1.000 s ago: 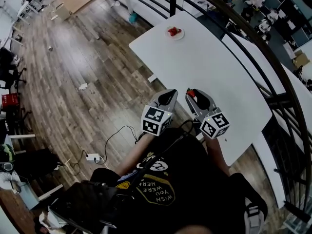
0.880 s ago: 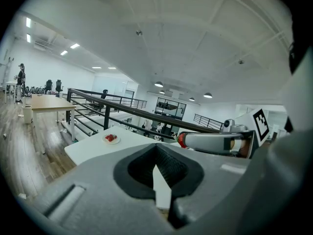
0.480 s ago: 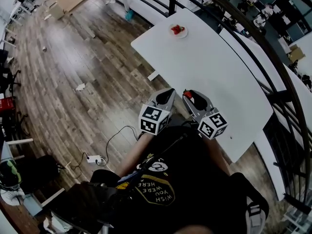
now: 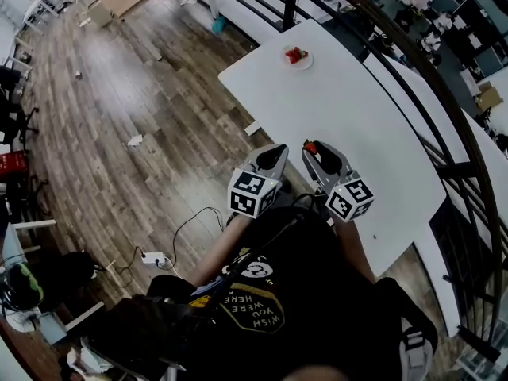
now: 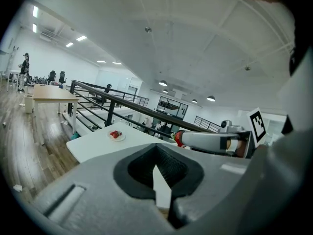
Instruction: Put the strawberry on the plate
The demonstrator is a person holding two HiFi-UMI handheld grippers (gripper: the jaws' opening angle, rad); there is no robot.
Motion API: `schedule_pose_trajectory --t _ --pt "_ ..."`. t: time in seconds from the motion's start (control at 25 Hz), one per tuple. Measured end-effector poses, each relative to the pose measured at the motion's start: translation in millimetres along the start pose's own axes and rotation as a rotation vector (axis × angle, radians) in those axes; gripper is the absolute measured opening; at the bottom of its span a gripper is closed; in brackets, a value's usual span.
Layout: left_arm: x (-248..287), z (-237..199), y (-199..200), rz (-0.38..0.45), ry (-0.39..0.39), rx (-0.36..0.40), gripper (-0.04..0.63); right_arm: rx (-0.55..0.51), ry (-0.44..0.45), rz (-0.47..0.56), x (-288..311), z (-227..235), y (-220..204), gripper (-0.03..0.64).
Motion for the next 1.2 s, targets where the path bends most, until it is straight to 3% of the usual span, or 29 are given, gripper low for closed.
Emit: schedule_pose_trajectory --t 0.6,1.0,1.2 --pt "71 -7 17 -0.035 0.042 0.03 0.0 0.037 -0.012 0.024 8 64 18 0.144" --pt "107 -19 12 -0.084 -0.028 0.046 0.0 0.116 -0.045 0.049 24 87 19 0.144" --pt "113 -41 24 -0.087 -0.037 0.03 0.0 0.081 -0.076 0.041 45 89 28 0.144"
Point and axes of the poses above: the fingertips, and each gripper's own axes: x forward along the fingers, z to its right, y out of its top, the point moved 9 cm from there along -x, backward along the fingers, and after that the axes turned 15 degrees about z, right-handed, at the moved point
